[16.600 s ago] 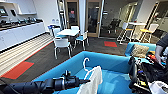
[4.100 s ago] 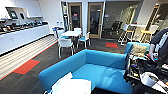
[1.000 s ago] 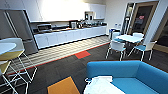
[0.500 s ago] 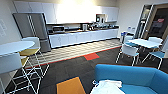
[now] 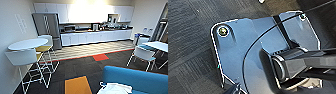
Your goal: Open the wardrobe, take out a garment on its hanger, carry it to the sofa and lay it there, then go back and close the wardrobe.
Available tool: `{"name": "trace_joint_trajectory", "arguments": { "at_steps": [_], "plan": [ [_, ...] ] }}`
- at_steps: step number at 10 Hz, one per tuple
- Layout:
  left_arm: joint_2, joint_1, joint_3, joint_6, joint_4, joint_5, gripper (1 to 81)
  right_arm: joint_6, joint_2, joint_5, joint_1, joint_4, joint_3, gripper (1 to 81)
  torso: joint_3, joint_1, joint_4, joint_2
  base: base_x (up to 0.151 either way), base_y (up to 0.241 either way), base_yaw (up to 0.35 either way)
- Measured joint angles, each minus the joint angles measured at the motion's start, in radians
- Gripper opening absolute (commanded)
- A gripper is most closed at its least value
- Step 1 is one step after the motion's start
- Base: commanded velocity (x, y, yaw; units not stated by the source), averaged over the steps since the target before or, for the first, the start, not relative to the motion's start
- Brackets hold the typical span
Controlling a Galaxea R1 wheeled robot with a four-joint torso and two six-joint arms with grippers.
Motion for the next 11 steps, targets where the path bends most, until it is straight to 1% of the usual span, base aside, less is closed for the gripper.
{"name": "trace_joint_trajectory", "arguments": {
  "at_steps": [2, 4, 6, 8, 11],
  "plan": [
    [-0.004, 0.011, -0.008, 0.000, 0.000, -0.005, 81.1, 0.005, -0.033, 0.001, -0.007, 0.020, 0.002, 81.1, 0.000, 0.000, 0.000, 0.000, 0.000, 0.000, 0.308],
    [-0.012, 0.025, -0.062, -0.001, -0.001, -0.007, 81.1, 0.006, -0.059, 0.003, -0.011, 0.039, 0.001, 81.1, 0.000, 0.000, 0.000, 0.000, 0.000, 0.000, 0.308],
    [-0.017, 0.031, -0.082, -0.001, -0.001, -0.004, 81.1, 0.006, -0.050, 0.006, -0.010, 0.040, 0.003, 81.1, 0.000, 0.000, 0.000, 0.000, 0.000, 0.000, 0.308],
    [0.003, 0.031, -0.081, 0.000, -0.001, -0.002, 81.1, 0.006, -0.049, 0.006, -0.010, 0.040, 0.004, 81.1, 0.000, 0.000, 0.000, 0.000, 0.000, 0.000, 0.308],
    [0.008, 0.031, -0.081, 0.000, -0.001, 0.016, 81.1, 0.006, -0.049, 0.008, -0.014, 0.052, 0.004, 81.1, 0.000, 0.000, 0.000, 0.000, 0.000, 0.000, 0.308]
  ]
}}
